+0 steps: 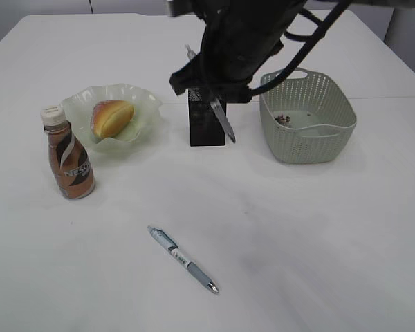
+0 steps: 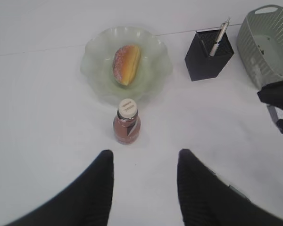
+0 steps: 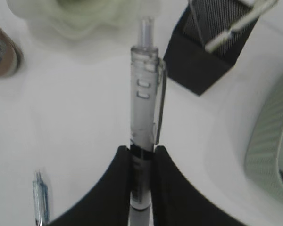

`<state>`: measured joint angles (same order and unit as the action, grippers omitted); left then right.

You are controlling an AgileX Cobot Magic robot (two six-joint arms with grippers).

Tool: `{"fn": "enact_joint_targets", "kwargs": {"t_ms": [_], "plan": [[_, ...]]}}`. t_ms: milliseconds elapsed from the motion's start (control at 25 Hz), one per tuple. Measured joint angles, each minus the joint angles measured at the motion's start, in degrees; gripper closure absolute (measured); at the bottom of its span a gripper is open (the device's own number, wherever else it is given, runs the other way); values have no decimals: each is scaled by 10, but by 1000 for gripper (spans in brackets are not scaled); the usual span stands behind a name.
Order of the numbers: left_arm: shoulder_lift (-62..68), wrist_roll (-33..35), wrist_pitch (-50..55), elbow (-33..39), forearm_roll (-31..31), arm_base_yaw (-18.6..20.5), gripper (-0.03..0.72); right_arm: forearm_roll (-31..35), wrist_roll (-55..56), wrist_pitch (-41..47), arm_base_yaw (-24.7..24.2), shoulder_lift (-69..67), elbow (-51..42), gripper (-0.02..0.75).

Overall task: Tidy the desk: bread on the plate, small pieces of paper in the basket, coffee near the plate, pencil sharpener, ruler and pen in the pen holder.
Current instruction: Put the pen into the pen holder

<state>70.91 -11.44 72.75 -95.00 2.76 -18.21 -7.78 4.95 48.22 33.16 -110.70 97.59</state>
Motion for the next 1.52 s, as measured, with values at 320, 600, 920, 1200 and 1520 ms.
{"fn": "enact_joint_targets", "kwargs": {"t_ms": [320, 600, 920, 1200, 1520], "plan": [[0, 0, 0, 0, 0, 0, 365, -1, -33, -147, -8, 34, -3, 659], [0, 0, 0, 0, 0, 0, 372, -2, -32, -377, -52, 35, -78, 659], [0, 0, 0, 0, 0, 0, 378, -4, -30, -717, -101, 14, -199, 659], [0, 0, 0, 0, 0, 0, 380, -4, -30, -835, -106, -65, -186, 659], [0, 0, 0, 0, 0, 0, 380, 2, -29, -776, -115, -144, -90, 659]]}}
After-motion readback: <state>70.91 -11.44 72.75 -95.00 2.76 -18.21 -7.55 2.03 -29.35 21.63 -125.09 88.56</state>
